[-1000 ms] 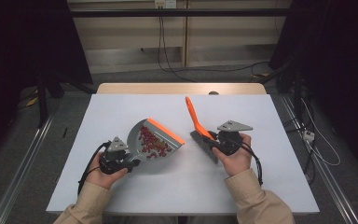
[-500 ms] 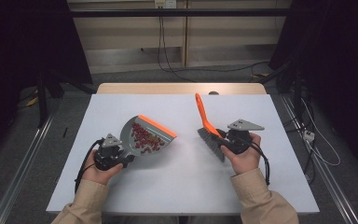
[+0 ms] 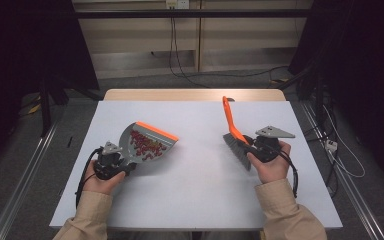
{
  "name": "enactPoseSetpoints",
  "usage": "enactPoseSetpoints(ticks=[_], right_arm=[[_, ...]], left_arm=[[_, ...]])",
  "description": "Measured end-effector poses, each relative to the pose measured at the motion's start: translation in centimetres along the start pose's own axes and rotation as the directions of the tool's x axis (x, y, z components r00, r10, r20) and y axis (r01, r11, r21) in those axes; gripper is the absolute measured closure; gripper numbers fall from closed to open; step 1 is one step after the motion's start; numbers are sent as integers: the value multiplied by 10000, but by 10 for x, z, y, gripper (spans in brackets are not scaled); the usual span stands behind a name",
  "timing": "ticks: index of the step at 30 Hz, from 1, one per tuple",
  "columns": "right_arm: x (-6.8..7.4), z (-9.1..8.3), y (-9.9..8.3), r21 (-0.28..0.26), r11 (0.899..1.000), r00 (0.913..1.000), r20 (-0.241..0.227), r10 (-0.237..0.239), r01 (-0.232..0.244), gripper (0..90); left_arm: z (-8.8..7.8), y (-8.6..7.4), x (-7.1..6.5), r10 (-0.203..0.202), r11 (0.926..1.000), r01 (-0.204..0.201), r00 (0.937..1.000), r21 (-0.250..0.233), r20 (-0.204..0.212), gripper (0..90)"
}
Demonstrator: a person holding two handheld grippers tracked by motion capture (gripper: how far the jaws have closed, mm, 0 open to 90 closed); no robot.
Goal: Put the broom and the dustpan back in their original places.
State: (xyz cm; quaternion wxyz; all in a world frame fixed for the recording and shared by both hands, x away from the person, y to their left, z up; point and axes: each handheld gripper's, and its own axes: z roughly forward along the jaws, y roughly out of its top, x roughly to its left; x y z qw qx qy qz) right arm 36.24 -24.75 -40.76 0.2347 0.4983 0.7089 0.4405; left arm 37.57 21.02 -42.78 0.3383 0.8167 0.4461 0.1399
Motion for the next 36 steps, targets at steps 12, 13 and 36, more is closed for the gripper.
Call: enactPoseSetpoints(ticks=[12, 13, 36], right_arm=[[-20, -10, -5, -8, 9999, 9984, 545, 166, -165, 716], [-21, -11, -6, 39, 9998, 9982, 575, 170, -172, 716], [-41, -23, -18, 108, 9997, 9947, 1008, 207, -219, 717]], left_arm=[[4, -1, 7, -373, 9993, 374, 9992, 68, -151, 635], [4, -1, 7, -378, 9992, 380, 9991, 118, -166, 635], [16, -2, 19, -1245, 9909, 1291, 9863, 368, -1080, 634]])
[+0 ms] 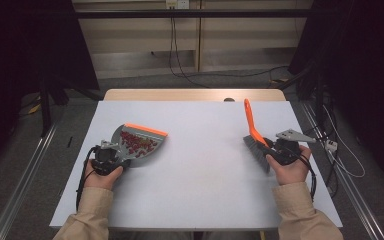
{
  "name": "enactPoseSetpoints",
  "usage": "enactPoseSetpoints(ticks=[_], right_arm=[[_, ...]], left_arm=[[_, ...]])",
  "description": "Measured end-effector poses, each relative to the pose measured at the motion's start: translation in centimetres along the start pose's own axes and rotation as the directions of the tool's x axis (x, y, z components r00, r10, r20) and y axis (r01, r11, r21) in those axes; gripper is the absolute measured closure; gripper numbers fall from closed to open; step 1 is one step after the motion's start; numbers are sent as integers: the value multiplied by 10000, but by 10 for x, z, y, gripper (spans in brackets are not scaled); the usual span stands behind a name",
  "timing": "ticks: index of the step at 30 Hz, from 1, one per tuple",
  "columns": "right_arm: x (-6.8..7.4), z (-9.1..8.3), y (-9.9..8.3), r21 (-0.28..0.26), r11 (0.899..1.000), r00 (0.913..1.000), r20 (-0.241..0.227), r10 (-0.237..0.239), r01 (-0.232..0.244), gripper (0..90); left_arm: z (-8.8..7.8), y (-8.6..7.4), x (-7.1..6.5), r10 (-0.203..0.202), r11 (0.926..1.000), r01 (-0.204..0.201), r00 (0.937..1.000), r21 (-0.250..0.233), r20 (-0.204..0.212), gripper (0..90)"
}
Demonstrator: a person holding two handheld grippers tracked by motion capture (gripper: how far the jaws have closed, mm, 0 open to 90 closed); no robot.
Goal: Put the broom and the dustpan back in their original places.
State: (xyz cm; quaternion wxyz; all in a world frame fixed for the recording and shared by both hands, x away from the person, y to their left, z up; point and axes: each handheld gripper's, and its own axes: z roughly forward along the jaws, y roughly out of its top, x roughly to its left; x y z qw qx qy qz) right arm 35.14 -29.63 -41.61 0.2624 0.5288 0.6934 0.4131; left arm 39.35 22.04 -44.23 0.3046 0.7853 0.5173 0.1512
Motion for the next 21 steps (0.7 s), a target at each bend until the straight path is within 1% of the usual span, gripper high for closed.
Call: enactPoseSetpoints(ticks=[3, 8, 13, 14, 17, 20, 21], right_arm=[[0, 1, 0, 20, 10000, 10000, -3, 7, -7, 716], [-1, 1, 0, 10, 10000, 10000, 29, 10, -10, 716], [-6, 2, -1, 24, 10000, 9998, 196, 72, -73, 716], [-8, 2, -2, 17, 9999, 9996, 239, 123, -124, 716], [-12, 2, -3, 49, 9998, 9991, 385, 176, -178, 716], [-13, 3, -5, 130, 9998, 9984, 538, 145, -152, 716], [-14, 4, -5, 166, 9998, 9981, 611, 102, -112, 716]], left_arm=[[2, 1, 2, -201, 9998, 201, 9997, -9, -131, 634], [6, 4, 5, -496, 9987, 492, 9984, -161, -285, 634], [7, 6, 5, -723, 9970, 710, 9963, -292, -458, 633], [8, 6, 5, -841, 9960, 825, 9953, -342, -488, 633], [8, 5, 5, -873, 9958, 861, 9953, -304, -410, 632], [9, 5, 0, -761, 9967, 753, 9967, -316, -266, 616], [8, 5, -1, -728, 9965, 718, 9971, -430, -217, 610]])
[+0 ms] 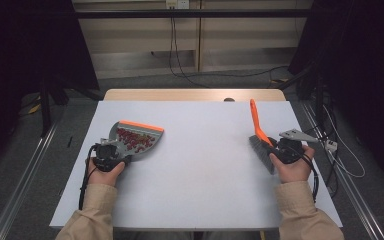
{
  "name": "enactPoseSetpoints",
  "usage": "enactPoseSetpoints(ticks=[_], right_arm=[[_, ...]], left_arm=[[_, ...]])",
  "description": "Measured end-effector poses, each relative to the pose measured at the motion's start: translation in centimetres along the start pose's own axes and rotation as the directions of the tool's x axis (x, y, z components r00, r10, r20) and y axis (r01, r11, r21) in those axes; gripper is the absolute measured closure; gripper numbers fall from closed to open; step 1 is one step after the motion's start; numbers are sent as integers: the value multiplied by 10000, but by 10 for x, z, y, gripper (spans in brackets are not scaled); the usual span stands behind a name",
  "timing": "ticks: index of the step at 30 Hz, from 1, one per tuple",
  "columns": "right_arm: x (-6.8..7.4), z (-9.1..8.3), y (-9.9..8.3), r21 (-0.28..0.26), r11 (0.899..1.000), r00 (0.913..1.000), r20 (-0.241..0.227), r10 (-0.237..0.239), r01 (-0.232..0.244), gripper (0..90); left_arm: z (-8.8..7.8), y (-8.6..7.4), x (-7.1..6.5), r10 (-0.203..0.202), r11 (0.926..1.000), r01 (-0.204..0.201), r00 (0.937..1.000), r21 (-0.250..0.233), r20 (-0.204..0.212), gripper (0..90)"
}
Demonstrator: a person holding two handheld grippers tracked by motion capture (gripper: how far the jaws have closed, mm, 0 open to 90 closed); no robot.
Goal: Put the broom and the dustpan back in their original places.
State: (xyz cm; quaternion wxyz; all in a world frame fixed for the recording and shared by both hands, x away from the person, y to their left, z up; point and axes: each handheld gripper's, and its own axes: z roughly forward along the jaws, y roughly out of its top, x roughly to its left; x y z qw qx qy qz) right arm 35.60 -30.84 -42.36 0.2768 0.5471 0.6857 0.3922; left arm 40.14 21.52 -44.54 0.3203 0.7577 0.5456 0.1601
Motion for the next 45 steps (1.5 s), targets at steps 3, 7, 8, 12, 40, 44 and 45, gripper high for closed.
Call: enactPoseSetpoints(ticks=[3, 7, 8, 12, 40, 44, 45], right_arm=[[-1, 0, -2, 17, 9999, 9998, 153, -107, 106, 716], [-1, 0, -2, -3, 9999, 9994, 319, -114, 114, 716], [-1, 0, -2, -3, 9999, 9995, 311, -102, 102, 716], [0, -1, -3, 1, 9999, 9994, 315, -132, 132, 715], [3, -1, -6, -118, 9987, 9923, 1150, -470, 487, 710], [8, 1, -5, -215, 9992, 9953, 922, -310, 331, 703], [8, 1, -6, -230, 9992, 9955, 903, -296, 318, 701]], left_arm=[[-2, 0, -1, -18, 10000, 18, 10000, -25, 94, 590], [-3, -2, -4, -49, 10000, 50, 9996, -45, 277, 550], [-3, -3, -6, -37, 10000, 38, 9994, -36, 337, 535], [-4, -6, -12, 50, 10000, -48, 9986, -32, 533, 504], [-9, -9, -16, 419, 9991, -409, 9955, -142, 855, 438], [-9, -10, -18, 532, 9985, -514, 9933, -203, 1030, 444], [-9, -11, -18, 536, 9984, -517, 9932, -210, 1036, 441]])
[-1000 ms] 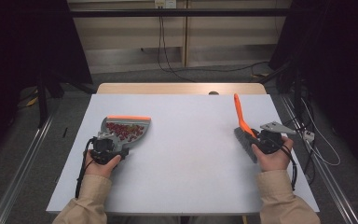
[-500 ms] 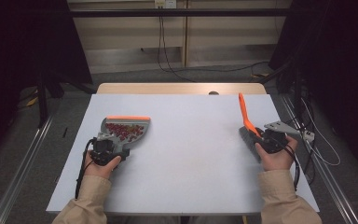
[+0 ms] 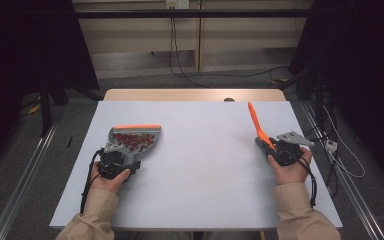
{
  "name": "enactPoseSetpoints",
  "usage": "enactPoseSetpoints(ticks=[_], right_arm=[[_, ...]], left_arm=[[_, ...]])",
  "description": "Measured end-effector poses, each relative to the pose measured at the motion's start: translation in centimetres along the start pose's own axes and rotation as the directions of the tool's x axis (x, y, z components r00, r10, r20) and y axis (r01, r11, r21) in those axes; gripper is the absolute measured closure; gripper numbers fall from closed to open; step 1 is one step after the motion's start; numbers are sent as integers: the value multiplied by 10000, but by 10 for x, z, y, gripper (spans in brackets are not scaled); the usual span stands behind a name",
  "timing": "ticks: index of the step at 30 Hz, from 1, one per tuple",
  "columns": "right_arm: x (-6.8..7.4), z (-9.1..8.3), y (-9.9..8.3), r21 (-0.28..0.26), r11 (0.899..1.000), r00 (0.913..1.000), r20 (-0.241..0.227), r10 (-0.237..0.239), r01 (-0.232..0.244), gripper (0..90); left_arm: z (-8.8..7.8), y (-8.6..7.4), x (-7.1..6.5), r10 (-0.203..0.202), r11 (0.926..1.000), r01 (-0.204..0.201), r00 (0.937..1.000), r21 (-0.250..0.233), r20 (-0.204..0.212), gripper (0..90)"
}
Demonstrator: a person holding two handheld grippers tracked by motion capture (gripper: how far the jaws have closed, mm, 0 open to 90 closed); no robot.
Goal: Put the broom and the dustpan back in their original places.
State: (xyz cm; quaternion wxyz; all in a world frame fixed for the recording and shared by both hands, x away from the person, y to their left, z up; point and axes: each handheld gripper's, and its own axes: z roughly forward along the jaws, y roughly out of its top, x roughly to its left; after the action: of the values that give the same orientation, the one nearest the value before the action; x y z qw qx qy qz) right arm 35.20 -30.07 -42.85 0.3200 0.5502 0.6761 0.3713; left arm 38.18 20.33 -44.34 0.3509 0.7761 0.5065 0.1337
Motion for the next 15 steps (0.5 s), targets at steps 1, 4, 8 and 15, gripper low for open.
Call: enactPoseSetpoints(ticks=[1, 4, 8, 15], right_arm=[[1, 0, 0, -7, 10000, 10000, -37, 52, -52, 699], [2, 0, -1, -69, 9993, 9989, -285, 360, -362, 690], [8, 2, -2, 48, 9993, 9980, -513, 361, -359, 683], [18, 7, -3, 141, 9993, 9973, -631, 363, -355, 667]], left_arm=[[0, 0, 0, 13, 10000, -13, 10000, -6, 13, 435], [0, 0, 0, -4, 10000, 4, 10000, -54, 53, 424], [-1, 0, 0, -19, 9999, 20, 10000, -111, 63, 401], [-2, 1, 0, -9, 9999, 11, 9998, -122, 189, 384]])
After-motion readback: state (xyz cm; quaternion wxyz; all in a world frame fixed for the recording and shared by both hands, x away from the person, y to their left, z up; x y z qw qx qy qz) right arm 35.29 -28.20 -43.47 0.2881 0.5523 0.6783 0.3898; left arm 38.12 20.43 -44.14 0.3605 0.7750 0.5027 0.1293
